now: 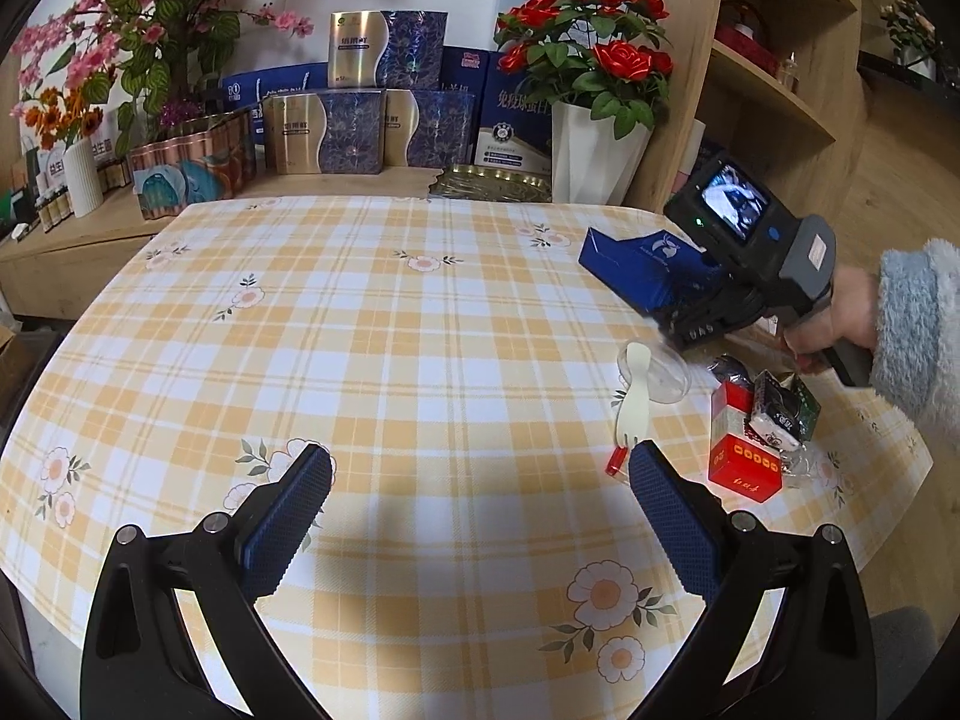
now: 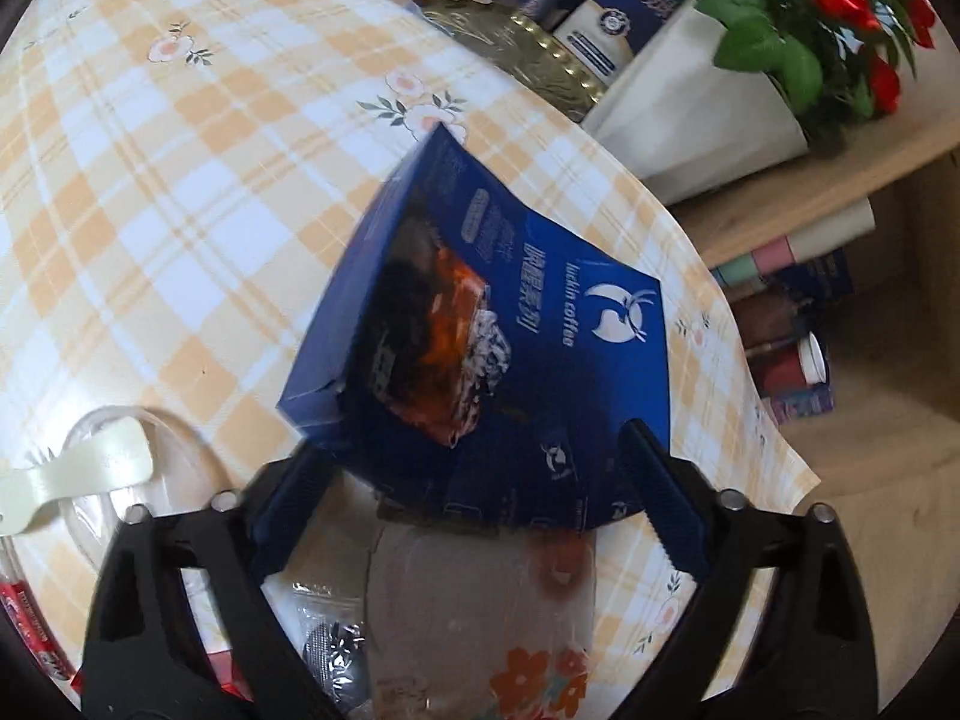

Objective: Collect trash
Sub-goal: 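Grasp the blue coffee bag with the right tool and lift it, then grasp the 'Brown hook' packaging card with the left tool while the right tool holds the bag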

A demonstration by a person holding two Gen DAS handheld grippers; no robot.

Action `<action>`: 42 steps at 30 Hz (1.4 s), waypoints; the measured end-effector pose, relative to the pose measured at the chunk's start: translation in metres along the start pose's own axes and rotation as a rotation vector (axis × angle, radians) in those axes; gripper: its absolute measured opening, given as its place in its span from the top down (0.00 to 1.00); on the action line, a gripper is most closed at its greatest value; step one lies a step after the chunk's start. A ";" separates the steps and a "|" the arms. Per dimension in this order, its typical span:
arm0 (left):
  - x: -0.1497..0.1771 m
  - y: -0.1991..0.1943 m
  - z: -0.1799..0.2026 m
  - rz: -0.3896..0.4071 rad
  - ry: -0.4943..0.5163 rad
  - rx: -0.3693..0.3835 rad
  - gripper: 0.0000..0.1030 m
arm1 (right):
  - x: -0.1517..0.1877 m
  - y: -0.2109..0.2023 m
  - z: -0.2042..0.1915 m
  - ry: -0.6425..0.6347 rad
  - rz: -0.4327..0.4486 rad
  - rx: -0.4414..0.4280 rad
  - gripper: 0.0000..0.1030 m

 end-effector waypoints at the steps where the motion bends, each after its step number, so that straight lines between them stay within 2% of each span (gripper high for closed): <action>1: 0.000 0.001 0.000 -0.001 0.001 0.000 0.06 | 0.000 0.001 -0.001 -0.012 -0.013 -0.001 0.52; 2: 0.001 0.002 0.000 -0.003 0.002 0.001 0.06 | -0.001 0.000 0.000 -0.024 -0.023 -0.001 0.65; 4: 0.002 0.002 0.000 -0.004 0.003 0.002 0.06 | -0.006 -0.007 0.002 -0.020 0.001 -0.005 0.75; 8: 0.002 0.001 0.001 -0.005 0.008 0.005 0.06 | -0.025 -0.040 0.029 0.098 0.099 -0.083 0.82; 11: 0.000 0.000 0.003 -0.003 0.009 0.009 0.07 | -0.031 -0.065 0.060 0.202 0.156 -0.140 0.83; 15: -0.003 -0.001 0.009 -0.002 0.004 0.024 0.10 | -0.031 -0.089 0.096 0.338 0.179 -0.231 0.84; 20: -0.007 -0.005 0.024 0.005 0.016 0.044 0.10 | -0.016 -0.104 0.124 0.473 0.149 -0.339 0.84; 27: -0.011 -0.012 0.039 0.013 0.048 0.062 0.10 | 0.012 -0.117 0.134 0.651 0.079 -0.530 0.84; 33: -0.013 -0.014 0.043 0.013 0.046 0.073 0.10 | 0.038 -0.123 0.155 0.832 0.026 -0.656 0.84; 35: -0.015 -0.013 0.046 0.014 0.048 0.079 0.10 | 0.050 -0.120 0.167 0.895 0.018 -0.678 0.84; 38: -0.016 -0.011 0.051 0.013 0.047 0.092 0.10 | 0.063 -0.113 0.179 0.899 0.022 -0.615 0.84; 42: -0.017 -0.007 0.057 0.008 0.044 0.107 0.10 | 0.066 -0.105 0.187 0.901 0.038 -0.577 0.83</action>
Point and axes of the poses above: each gripper's, at about its wrist camera, not at the fingertips, and y roughly the way its jaws point, z to its right, x to its underside, the point moved 8 cm from there along y, roughly the way its jaws point, and after that the axes turned 15 degrees about y, right-handed, at the moved point
